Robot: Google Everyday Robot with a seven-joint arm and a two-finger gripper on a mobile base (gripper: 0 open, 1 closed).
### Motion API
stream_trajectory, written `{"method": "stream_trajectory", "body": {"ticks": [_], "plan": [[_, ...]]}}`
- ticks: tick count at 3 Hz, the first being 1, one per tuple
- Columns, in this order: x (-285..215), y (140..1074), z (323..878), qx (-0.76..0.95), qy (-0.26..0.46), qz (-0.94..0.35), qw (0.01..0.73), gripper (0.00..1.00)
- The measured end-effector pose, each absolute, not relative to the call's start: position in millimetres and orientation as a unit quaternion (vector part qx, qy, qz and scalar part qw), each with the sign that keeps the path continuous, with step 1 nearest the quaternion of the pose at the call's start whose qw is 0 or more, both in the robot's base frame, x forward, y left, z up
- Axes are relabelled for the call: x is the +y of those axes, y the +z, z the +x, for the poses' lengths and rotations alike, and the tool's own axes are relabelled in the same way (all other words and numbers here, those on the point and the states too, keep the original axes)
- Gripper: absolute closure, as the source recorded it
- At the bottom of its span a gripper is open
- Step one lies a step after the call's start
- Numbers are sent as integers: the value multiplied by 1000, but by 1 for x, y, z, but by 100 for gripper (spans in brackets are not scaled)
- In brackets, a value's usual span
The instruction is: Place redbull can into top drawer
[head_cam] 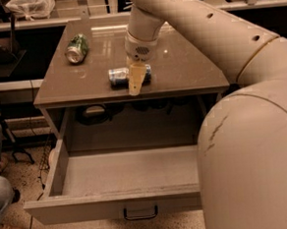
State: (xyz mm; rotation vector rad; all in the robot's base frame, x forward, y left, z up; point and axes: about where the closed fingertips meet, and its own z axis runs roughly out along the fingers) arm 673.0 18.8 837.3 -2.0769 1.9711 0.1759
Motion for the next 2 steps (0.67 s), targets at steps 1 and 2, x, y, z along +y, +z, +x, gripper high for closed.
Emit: {"method": "stream_trajectory", "body": {"ticks": [1, 2], "plan": [[23, 827, 674, 679, 71, -719, 127, 51], [25, 826, 674, 676, 72, -723, 125, 76]]}}
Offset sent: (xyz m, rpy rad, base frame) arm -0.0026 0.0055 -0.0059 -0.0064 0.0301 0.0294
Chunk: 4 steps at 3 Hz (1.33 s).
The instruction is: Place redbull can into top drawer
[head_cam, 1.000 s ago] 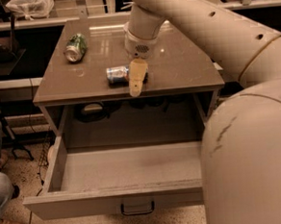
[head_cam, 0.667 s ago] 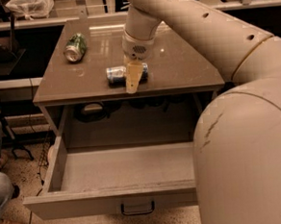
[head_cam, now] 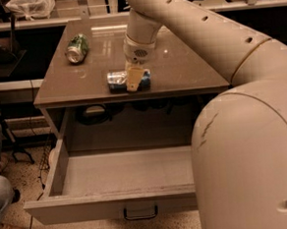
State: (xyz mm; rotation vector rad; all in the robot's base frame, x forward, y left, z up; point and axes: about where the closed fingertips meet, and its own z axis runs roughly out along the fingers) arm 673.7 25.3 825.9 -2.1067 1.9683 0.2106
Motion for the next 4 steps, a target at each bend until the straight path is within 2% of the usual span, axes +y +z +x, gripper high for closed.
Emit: {"method": "stream_trajectory", "body": {"ticks": [1, 2, 3, 4], "plan": [[14, 843, 663, 679, 58, -718, 139, 97], [-16, 867, 636, 698, 41, -698, 157, 100], [-46, 857, 597, 726, 61, -670, 142, 100], [-54, 832, 571, 751, 75, -642, 133, 100]]}}
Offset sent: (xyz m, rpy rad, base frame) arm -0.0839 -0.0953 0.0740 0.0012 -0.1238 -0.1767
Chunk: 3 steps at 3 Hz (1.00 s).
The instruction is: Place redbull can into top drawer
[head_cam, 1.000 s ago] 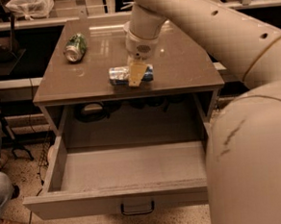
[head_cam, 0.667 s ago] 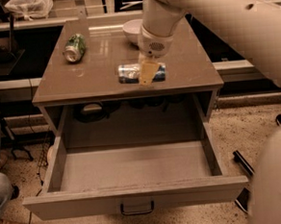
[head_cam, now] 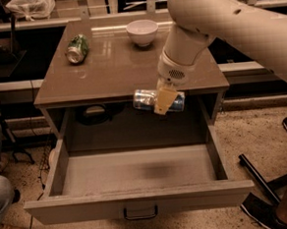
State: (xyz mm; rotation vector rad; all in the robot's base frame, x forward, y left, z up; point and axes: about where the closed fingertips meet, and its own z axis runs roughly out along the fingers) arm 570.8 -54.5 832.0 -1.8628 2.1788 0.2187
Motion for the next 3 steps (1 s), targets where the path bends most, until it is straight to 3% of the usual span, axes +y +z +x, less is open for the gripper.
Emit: {"method": "stream_trajectory", "body": {"ticks": [3], "plan": [[-46, 779, 551, 778, 133, -601, 123, 100]]}}
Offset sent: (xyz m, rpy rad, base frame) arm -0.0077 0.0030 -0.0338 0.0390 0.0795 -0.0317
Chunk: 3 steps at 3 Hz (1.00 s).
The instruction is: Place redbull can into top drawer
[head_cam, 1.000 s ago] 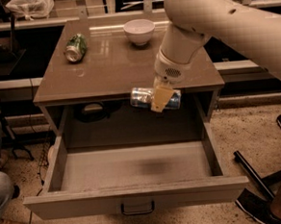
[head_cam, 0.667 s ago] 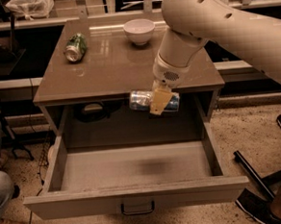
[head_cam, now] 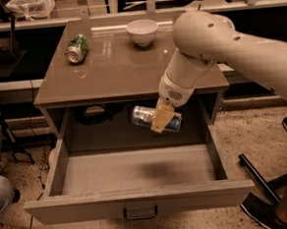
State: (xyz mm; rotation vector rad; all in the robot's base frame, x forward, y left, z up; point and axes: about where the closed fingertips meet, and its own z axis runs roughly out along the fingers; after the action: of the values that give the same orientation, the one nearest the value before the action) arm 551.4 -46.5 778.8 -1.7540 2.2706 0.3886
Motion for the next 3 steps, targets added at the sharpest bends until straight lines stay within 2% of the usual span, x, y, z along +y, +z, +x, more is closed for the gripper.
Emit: {"method": "stream_trajectory", "body": {"ticks": [2, 3], "plan": [[-24, 716, 544, 813, 179, -529, 166, 100], [-11, 689, 550, 818, 189, -512, 181, 82]]}}
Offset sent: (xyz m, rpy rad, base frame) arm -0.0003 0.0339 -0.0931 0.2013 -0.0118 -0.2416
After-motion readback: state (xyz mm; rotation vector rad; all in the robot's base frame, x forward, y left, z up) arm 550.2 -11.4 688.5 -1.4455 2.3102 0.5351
